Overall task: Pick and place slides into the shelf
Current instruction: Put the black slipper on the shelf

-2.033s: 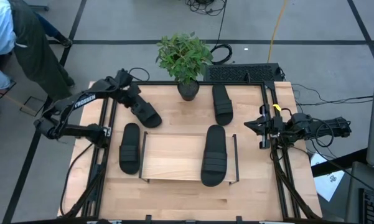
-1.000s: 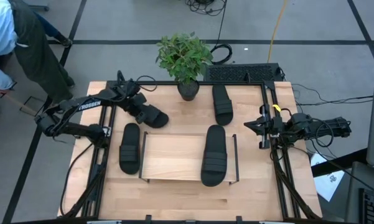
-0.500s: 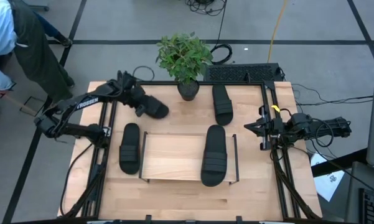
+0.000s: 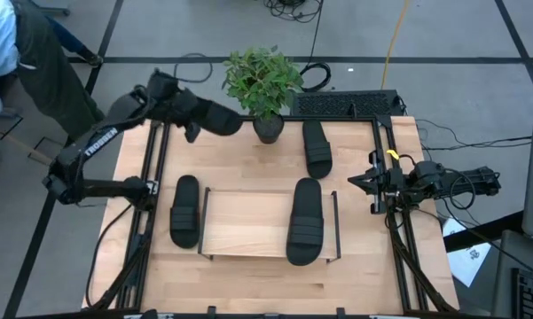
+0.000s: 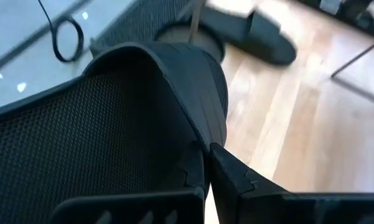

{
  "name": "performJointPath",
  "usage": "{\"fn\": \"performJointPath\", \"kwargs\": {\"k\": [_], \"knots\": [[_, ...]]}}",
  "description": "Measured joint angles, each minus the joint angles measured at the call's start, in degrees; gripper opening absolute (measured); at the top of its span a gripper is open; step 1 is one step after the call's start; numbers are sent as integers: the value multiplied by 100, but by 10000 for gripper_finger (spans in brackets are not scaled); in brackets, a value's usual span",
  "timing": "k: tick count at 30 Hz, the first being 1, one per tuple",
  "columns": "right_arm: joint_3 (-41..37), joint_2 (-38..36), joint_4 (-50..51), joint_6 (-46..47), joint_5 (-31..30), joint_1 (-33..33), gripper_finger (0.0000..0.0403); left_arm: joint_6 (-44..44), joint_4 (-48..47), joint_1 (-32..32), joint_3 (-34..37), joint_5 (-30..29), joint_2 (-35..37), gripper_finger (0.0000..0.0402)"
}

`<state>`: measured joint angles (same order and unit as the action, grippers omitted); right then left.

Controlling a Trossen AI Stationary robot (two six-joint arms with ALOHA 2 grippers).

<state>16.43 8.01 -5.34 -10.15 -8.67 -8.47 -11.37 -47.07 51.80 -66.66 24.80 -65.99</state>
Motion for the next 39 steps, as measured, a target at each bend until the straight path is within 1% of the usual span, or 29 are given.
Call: {"fn": "performJointPath", "kwargs": {"k": [5, 9, 14, 21, 25, 30, 34, 39], "knots": [[0, 0, 0, 0, 0, 0, 0, -18, -1210, -271, -1197, 46, -151, 1], [0, 0, 0, 0, 0, 0, 0, -17, -1942, -683, -1834, -50, -208, 1], [0, 0, 0, 0, 0, 0, 0, -124, -2653, -1295, -2130, -38, -232, 1], [0, 0, 0, 0, 0, 0, 0, -478, -3477, -2198, -2501, 388, -439, 0], [0, 0, -2, -16, 0, 0, 0, -551, -3653, -2708, -2845, 671, -772, 0], [0, 0, -2, -17, 0, 0, 0, -454, -3702, -3311, -3358, 861, -1347, 0], [0, 0, -2, -17, 0, 2, 0, -310, -3663, -3863, -3540, 1139, -1804, 0], [0, 0, -2, -38, 0, 0, 0, -140, -3611, -4552, -3599, 1439, -2324, 0]]}}
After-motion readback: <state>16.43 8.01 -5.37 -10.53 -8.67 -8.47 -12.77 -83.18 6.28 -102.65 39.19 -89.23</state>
